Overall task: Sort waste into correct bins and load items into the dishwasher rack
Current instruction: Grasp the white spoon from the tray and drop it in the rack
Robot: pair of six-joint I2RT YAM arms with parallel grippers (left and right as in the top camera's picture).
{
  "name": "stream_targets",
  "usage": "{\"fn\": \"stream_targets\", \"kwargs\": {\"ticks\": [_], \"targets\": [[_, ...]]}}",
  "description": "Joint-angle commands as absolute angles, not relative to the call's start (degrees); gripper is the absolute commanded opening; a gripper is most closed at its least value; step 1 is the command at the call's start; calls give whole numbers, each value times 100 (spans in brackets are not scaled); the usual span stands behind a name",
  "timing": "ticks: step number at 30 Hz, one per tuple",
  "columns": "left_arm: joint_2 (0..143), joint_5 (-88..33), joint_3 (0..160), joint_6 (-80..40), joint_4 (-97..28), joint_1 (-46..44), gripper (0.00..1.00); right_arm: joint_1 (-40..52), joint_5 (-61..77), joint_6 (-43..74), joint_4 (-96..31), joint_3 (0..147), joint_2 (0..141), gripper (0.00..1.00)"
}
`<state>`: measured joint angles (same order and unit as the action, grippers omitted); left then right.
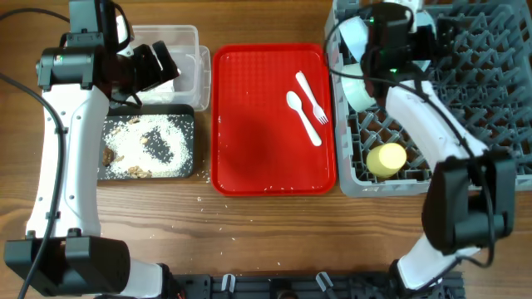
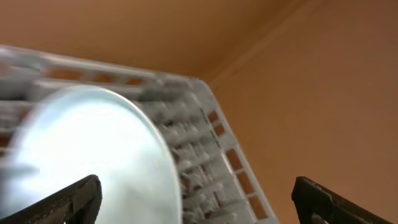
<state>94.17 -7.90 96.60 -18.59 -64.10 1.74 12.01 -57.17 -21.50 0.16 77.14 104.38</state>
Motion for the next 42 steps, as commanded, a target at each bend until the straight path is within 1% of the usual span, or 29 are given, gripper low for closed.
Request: {"fn": "stream_targets", "kwargs": {"ticks": [1,2,3,4,5,8,11,15,22,27,28,30,33,35,38,41,42], "targets": [[9386,-740,9725,-1890,-6405,200,100,2064,-4936,-1100,-589,7756,9500,100],[9386,-740,9725,-1890,-6405,200,100,2349,-4357,-333,-982,7756,9354,100],[9386,-740,9725,-1890,-6405,200,100,2773,-2882,607,-1603,7756,9205,100],[9386,-740,9725,-1887,-6405,200,100,3035,-1715,1356,-2010,7756,9218,100],[9386,-740,9725,-1890,-6405,200,100,3107,-803,1997,-2342,7756,9413,100],[9386,-740,9725,-1890,-6405,200,100,2993,648,1951,-3050,7762,9990,100],[9386,-740,9725,-1890,-6405,200,100,2792,1208,1946,-3817,7776,10335,100],[9386,-740,9725,-1890,-6405,200,100,2443,1319,1597,-4174,7780,10855,100],[9386,-740,9725,-1890,-6405,200,100,2300,1011,445,-3863,8152,11837,100],[9386,-740,9725,-1890,-6405,200,100,2296,1135,635,-3028,8121,11926,100],[9386,-740,9725,-1890,-6405,200,100,2296,1273,596,-2947,8101,11928,98],[9386,-740,9725,-1890,-6405,200,100,2296,1365,617,-2930,8093,11972,89],[9386,-740,9725,-1887,-6405,200,100,2296,1413,617,-2967,7975,12016,72],[9386,-740,9725,-1890,-6405,200,100,2296,1535,668,-2961,7872,12066,57],[9386,-740,9725,-1890,-6405,200,100,2296,1533,766,-2954,7631,12068,48],[9386,-740,9725,-1890,-6405,200,100,2296,1533,764,-2993,7529,12068,26],[9386,-740,9725,-1890,-6405,200,100,2296,1533,764,-2998,7529,12068,21]]}}
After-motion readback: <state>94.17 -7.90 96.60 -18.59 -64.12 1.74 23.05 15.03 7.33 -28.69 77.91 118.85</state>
